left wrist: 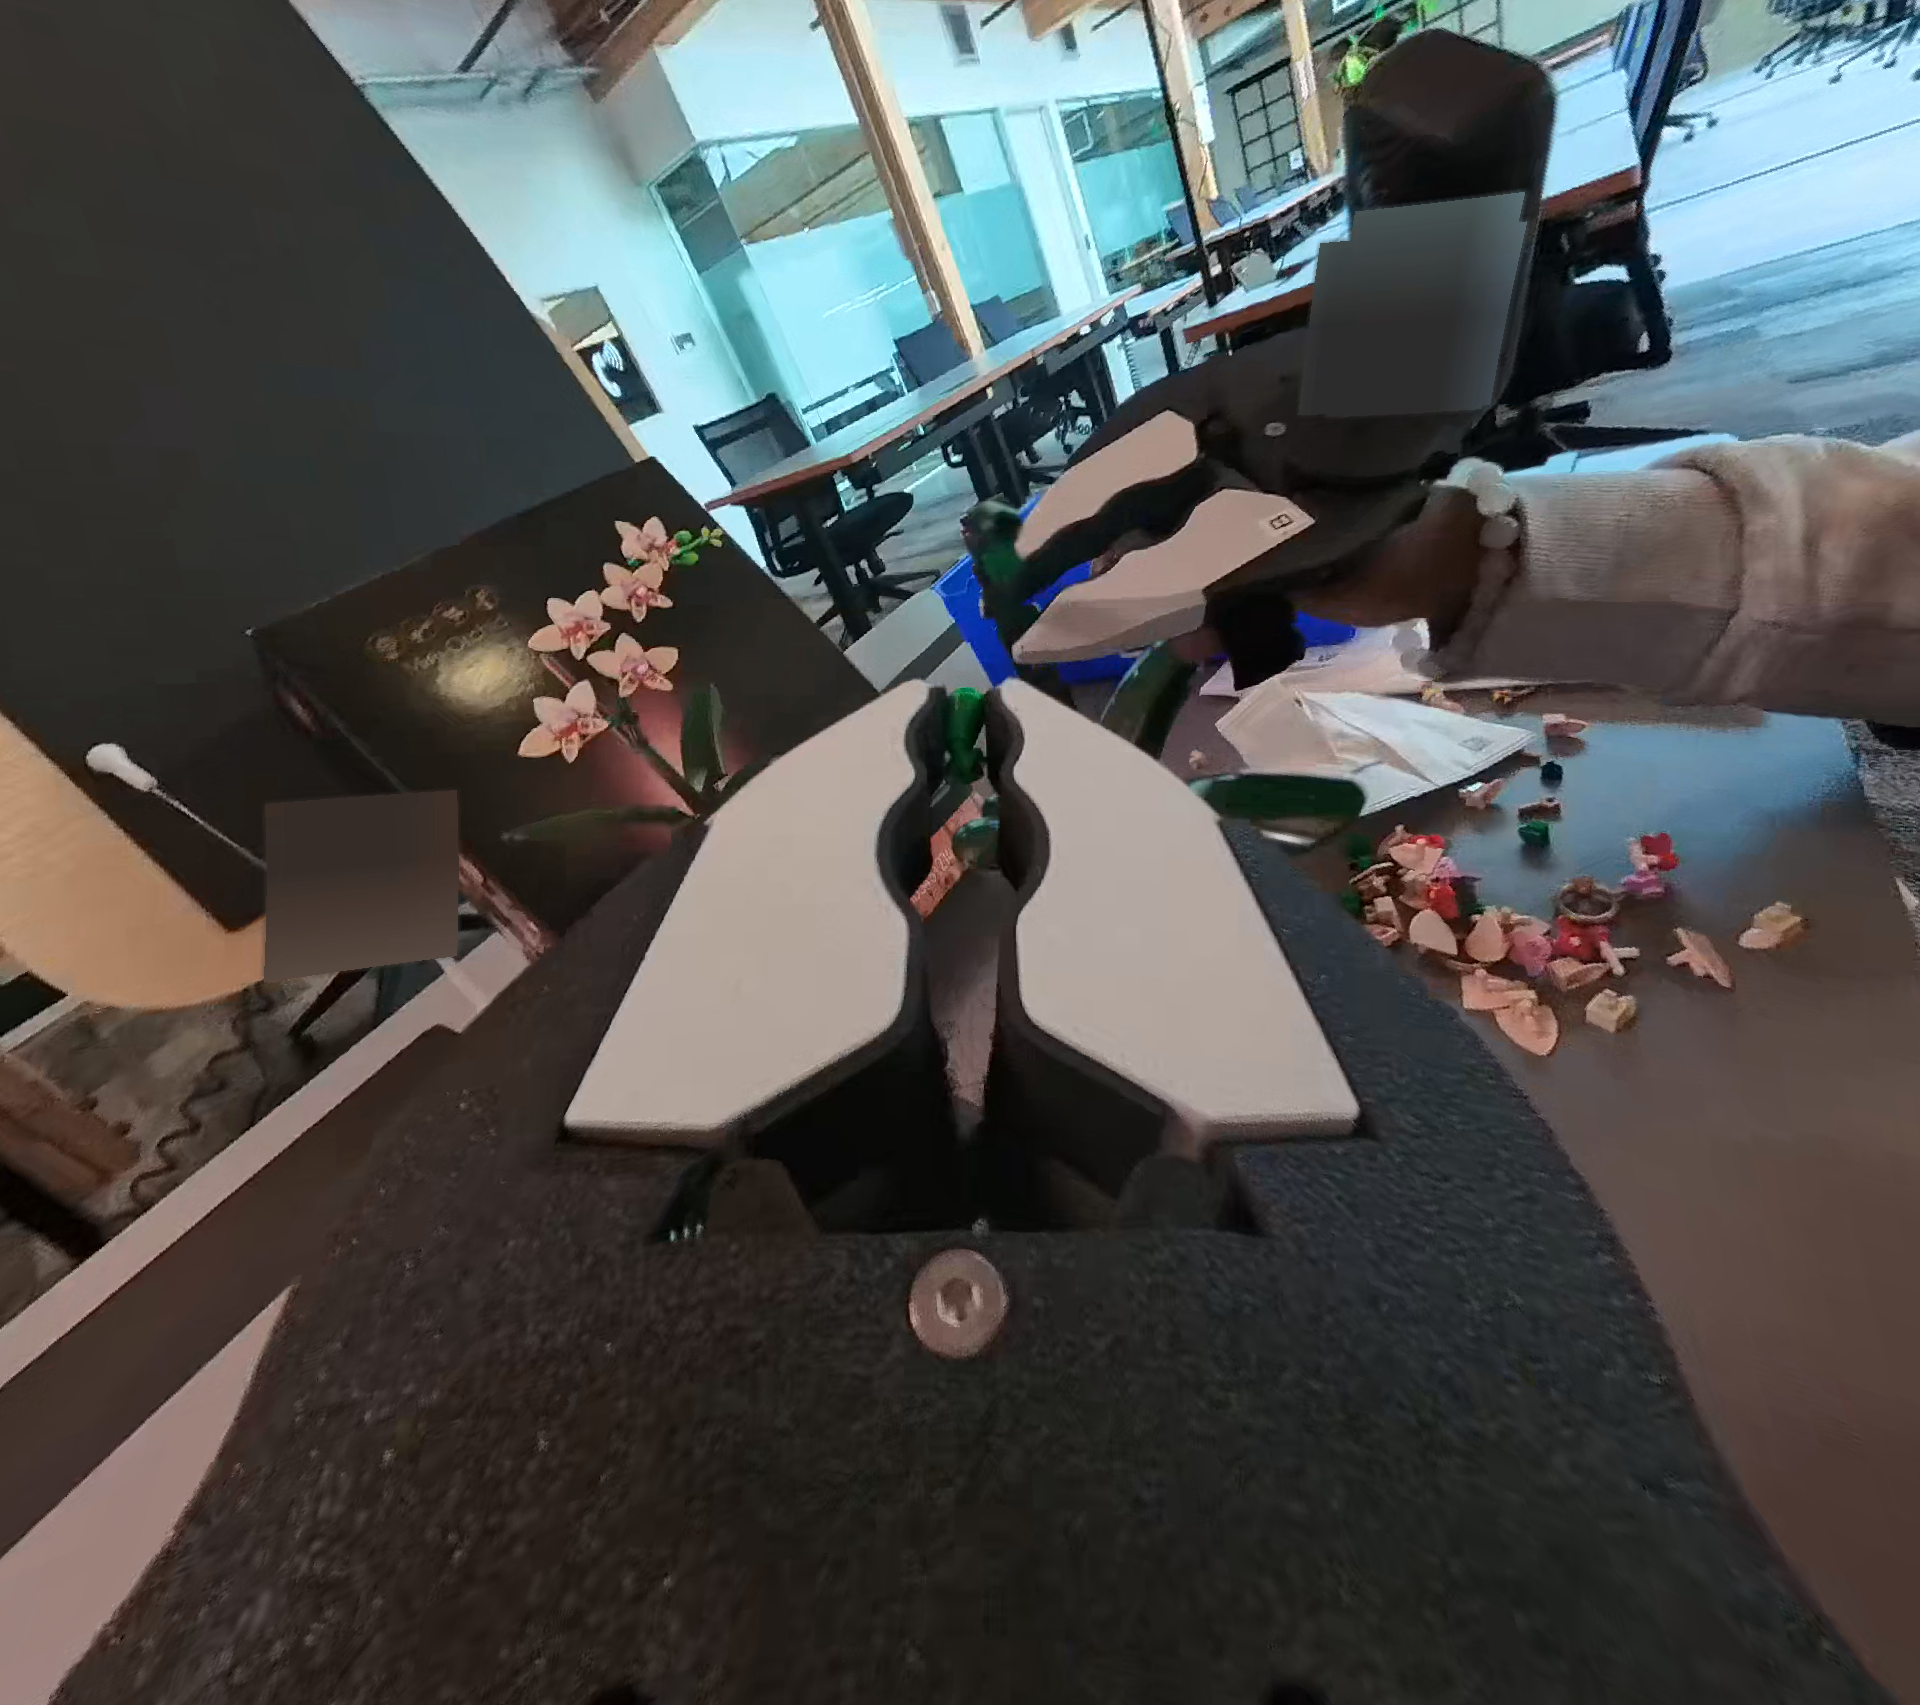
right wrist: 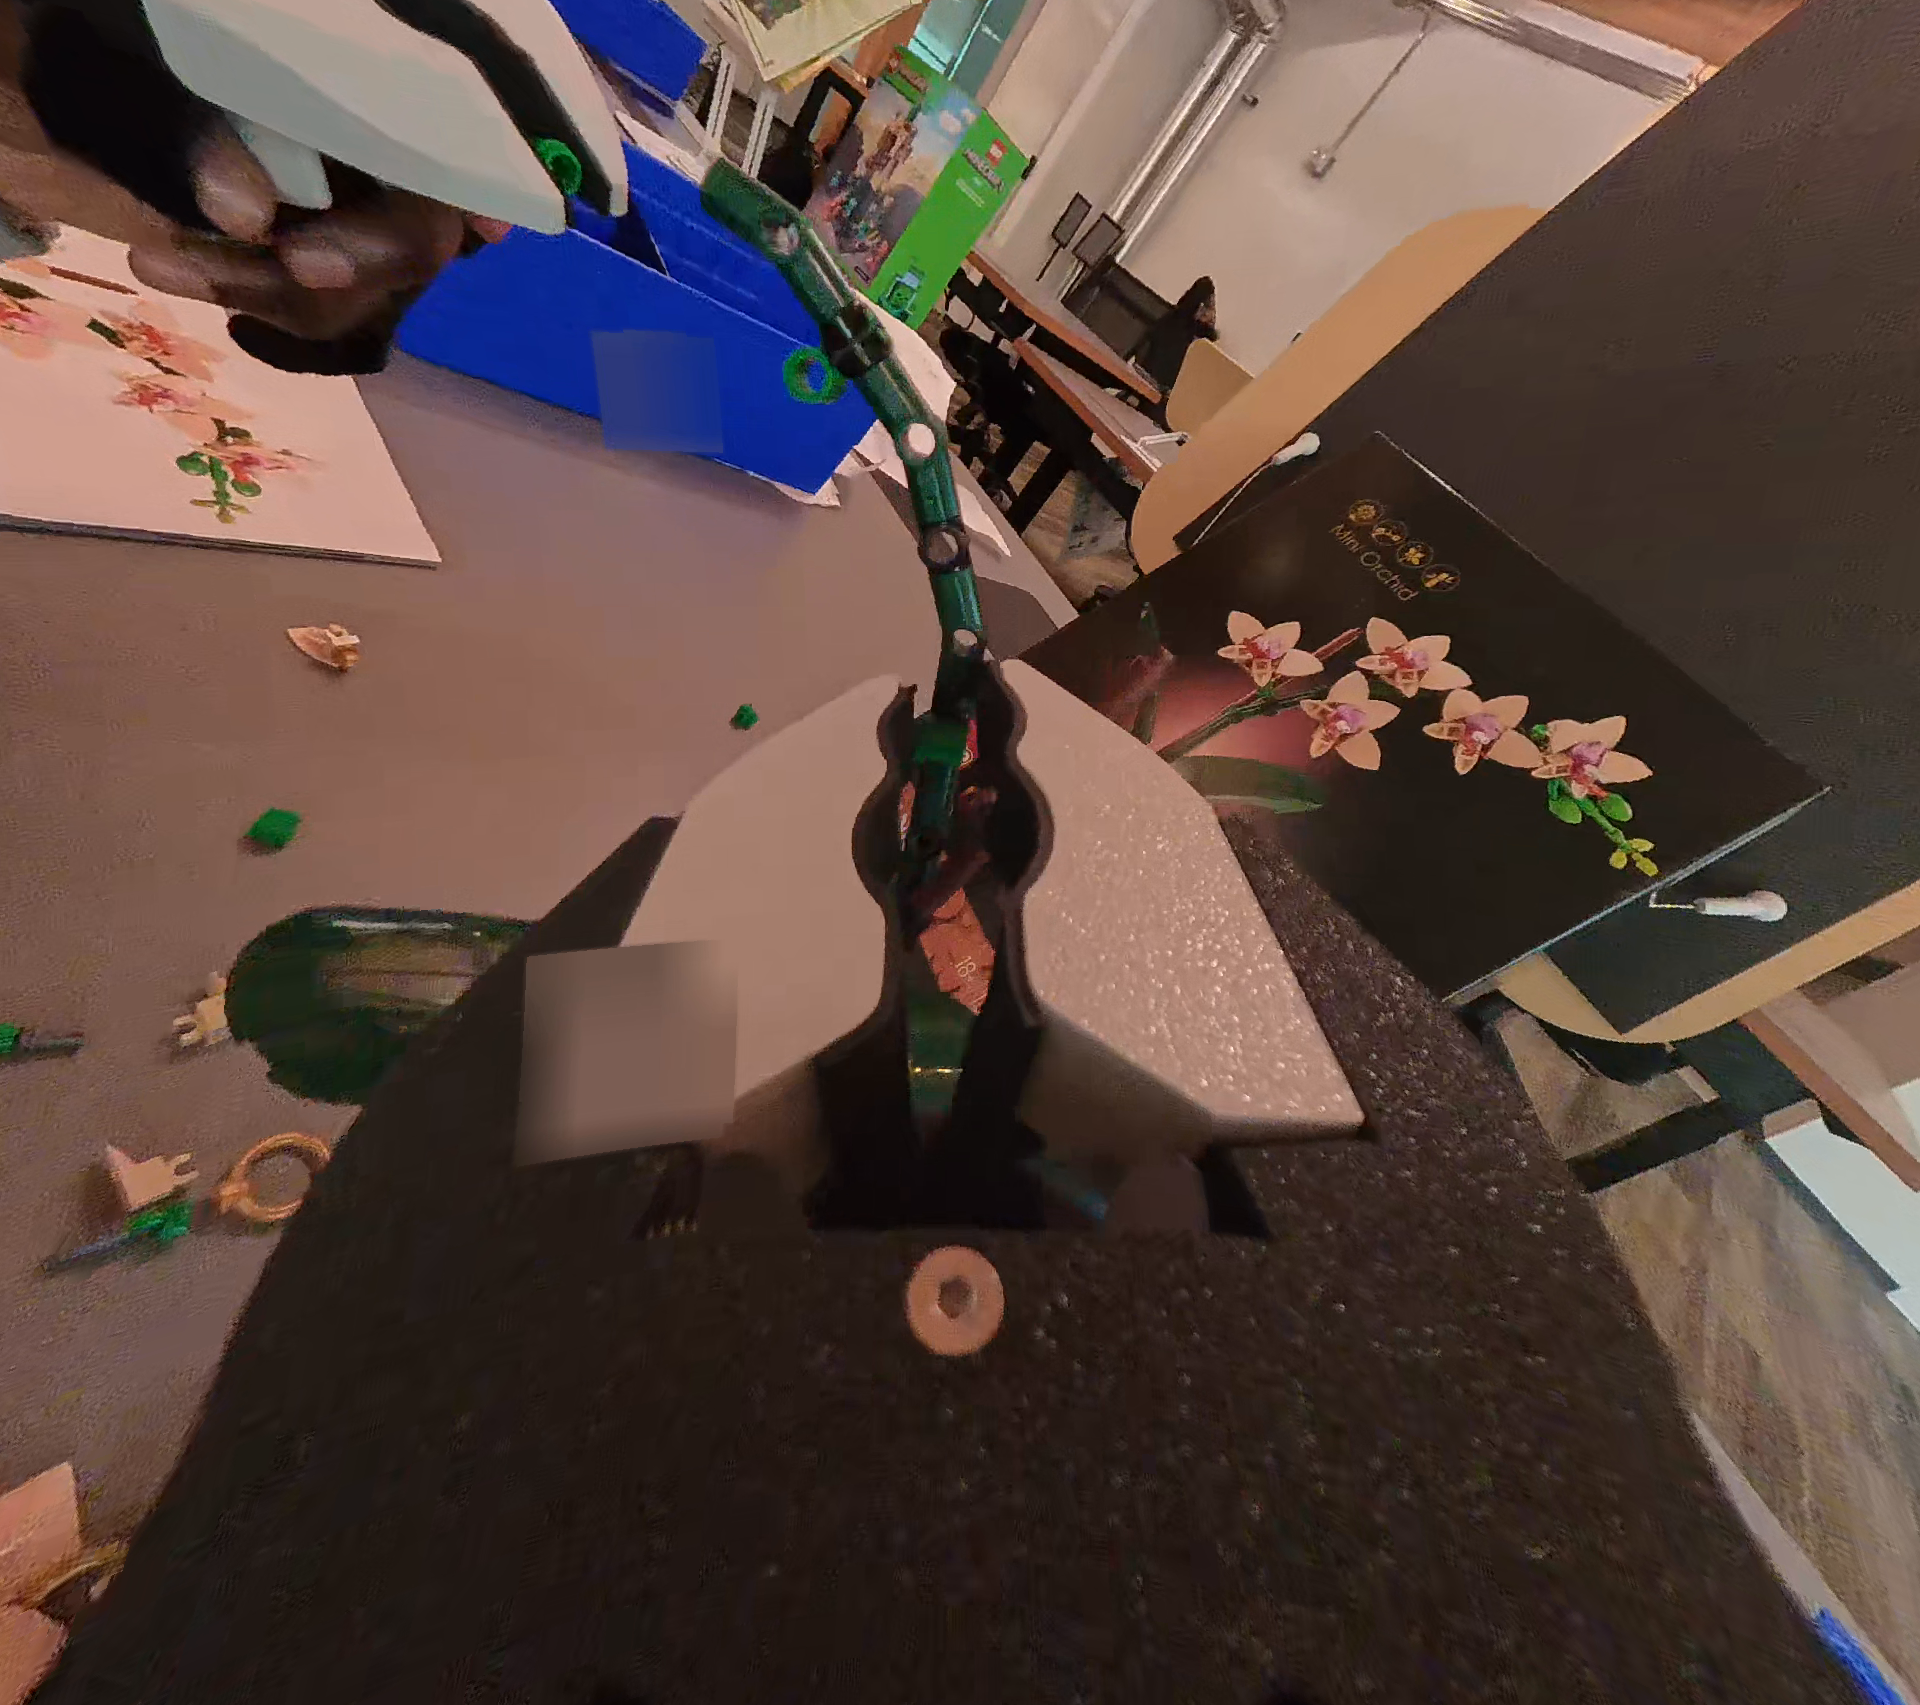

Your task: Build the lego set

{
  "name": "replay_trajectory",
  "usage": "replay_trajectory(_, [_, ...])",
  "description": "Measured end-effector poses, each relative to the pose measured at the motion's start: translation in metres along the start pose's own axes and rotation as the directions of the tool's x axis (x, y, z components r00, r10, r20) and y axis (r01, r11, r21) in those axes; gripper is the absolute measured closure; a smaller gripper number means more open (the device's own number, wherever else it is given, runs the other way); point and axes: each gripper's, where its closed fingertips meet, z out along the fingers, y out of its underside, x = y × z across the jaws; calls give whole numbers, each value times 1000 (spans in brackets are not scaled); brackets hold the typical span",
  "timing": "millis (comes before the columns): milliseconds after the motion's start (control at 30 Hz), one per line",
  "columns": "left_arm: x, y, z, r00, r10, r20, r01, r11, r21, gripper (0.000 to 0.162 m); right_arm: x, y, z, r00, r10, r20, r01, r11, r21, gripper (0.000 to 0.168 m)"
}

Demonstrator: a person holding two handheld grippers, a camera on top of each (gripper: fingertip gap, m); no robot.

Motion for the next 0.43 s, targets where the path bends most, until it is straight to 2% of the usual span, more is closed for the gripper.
replay_trajectory(167, [18,-17,-3,993,96,-65,-90,992,85,156,-7,-5,-4,998,16,56,-16,1000,7,131])
replay_trajectory(300, [38,-38,-6,970,220,-100,-200,964,177,156,-11,-24,-20,988,123,98,-132,987,87,112])
replay_trajectory(367, [50,-46,-5,947,300,-113,-276,942,190,156,-12,-34,-37,962,240,130,-254,961,110,113])
replay_trajectory(433, [67,-50,1,915,380,-136,-352,916,193,156,-26,-53,-60,863,426,273,-473,870,138,125])
